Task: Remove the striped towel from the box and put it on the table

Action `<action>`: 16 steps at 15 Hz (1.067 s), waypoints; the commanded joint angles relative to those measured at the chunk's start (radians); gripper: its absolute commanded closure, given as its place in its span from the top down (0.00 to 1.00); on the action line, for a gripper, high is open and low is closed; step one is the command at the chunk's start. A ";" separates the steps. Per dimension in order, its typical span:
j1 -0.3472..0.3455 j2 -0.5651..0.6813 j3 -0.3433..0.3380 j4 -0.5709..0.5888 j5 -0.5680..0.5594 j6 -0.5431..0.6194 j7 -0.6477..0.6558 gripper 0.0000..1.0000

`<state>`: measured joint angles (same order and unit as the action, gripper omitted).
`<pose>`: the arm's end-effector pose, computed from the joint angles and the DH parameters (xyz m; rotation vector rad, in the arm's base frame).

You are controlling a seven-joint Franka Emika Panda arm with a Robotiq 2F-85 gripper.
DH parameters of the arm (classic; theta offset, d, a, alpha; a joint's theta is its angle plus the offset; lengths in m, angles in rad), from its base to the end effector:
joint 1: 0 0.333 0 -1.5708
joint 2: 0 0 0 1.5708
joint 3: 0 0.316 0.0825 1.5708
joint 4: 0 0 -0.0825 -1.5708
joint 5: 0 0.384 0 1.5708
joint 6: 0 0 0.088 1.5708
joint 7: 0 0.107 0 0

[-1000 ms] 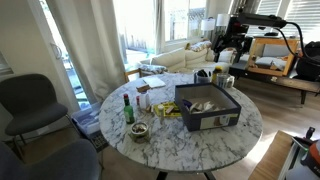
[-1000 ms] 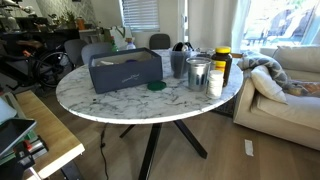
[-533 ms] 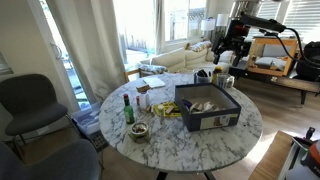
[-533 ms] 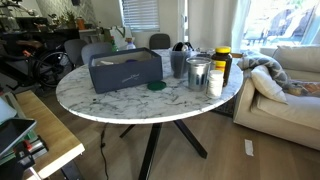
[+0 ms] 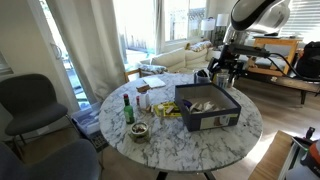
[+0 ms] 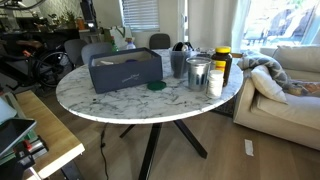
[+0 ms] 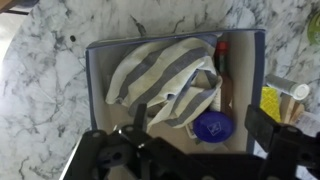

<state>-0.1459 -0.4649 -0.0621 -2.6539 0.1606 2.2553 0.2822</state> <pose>0.3806 -0.0751 0.3963 -2.8570 0.8560 -0.0862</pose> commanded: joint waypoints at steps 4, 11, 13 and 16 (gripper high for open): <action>0.009 0.131 -0.006 0.000 0.017 0.031 -0.011 1.00; 0.023 0.194 -0.020 0.000 0.075 0.131 -0.037 1.00; 0.033 0.236 -0.030 -0.002 0.115 0.181 -0.066 1.00; 0.044 0.308 -0.039 0.005 0.173 0.222 -0.101 1.00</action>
<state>-0.1294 -0.2323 -0.0740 -2.6542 0.2589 2.4265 0.2411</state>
